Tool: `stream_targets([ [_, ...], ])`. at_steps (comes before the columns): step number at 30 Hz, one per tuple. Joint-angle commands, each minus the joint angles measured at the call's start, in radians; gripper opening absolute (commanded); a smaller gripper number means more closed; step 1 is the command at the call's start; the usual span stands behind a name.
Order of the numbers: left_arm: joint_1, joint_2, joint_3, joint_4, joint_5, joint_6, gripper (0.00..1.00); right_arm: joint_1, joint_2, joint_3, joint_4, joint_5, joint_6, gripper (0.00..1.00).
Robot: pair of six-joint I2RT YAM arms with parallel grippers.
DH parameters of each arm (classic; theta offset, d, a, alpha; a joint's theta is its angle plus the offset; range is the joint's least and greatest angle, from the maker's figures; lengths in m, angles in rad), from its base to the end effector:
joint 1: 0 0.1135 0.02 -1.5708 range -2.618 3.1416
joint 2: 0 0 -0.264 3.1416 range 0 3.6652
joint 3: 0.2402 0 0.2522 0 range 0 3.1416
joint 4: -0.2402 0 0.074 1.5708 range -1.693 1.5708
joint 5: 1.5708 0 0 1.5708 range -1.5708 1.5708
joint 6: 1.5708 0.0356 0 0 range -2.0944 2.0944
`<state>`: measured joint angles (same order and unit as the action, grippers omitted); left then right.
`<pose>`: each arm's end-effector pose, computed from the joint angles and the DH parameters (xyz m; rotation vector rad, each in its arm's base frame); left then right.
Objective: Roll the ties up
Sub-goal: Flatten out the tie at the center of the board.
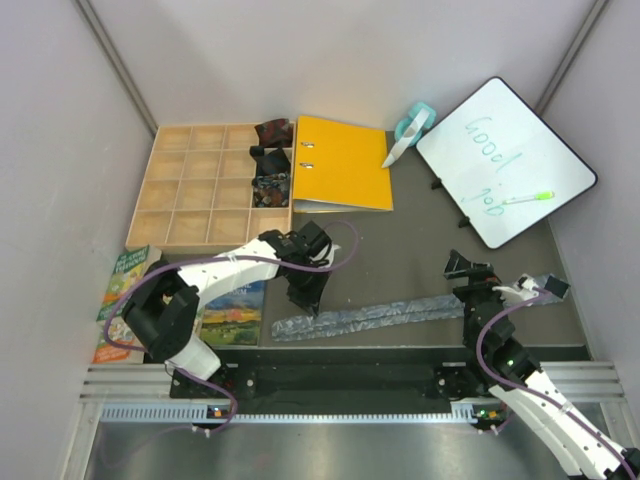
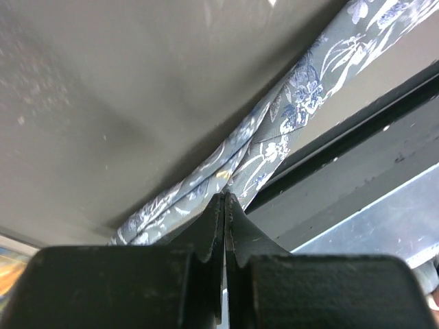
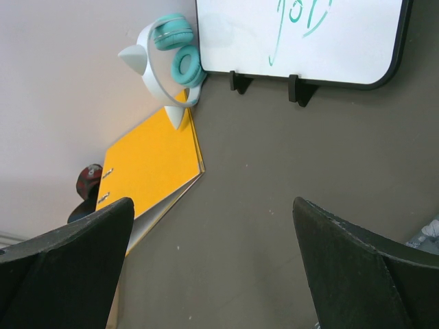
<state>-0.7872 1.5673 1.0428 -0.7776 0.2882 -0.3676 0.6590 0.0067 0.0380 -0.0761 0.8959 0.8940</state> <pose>0.1974 -0.2125 0.2025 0.6863 2.9387 -0.5895 0.0922 0.0363 0.1786 0.8442 1.3825 0.4817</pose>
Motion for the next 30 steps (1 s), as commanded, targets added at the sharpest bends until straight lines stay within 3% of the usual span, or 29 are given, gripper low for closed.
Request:
stream_targets([
  [1, -0.004, -0.043, -0.039, -0.054, 0.014, 0.002, 0.01, 0.008, -0.102, -0.107, 0.004, 0.009, 0.002, 0.99],
  [11, -0.004, -0.047, -0.076, -0.043, 0.016, 0.004, 0.11, 0.008, -0.103, -0.107, 0.002, 0.009, 0.003, 0.99],
  [12, -0.004, -0.047, -0.076, -0.046, 0.014, 0.004, 0.16, 0.007, -0.102, -0.107, 0.004, 0.008, 0.002, 0.99],
  [13, -0.004, -0.049, -0.076, -0.052, 0.002, 0.002, 0.32, 0.008, -0.102, -0.107, 0.004, 0.009, 0.003, 0.99],
  [17, -0.004, -0.082, -0.066, -0.100, -0.073, -0.039, 0.69, 0.008, -0.102, -0.107, 0.002, 0.011, 0.003, 0.99],
  [20, -0.004, -0.165, -0.043, -0.144, -0.227, -0.126, 0.83, 0.008, -0.102, -0.107, -0.001, 0.011, 0.006, 0.99],
  [24, -0.001, -0.320, -0.046, -0.219, -0.512, -0.296, 0.89, 0.007, -0.102, -0.105, -0.001, 0.012, 0.006, 0.99],
  [30, 0.032, -0.563, -0.237, -0.184, -0.560, -0.542, 0.79, 0.008, -0.103, -0.105, -0.005, 0.011, 0.011, 0.99],
])
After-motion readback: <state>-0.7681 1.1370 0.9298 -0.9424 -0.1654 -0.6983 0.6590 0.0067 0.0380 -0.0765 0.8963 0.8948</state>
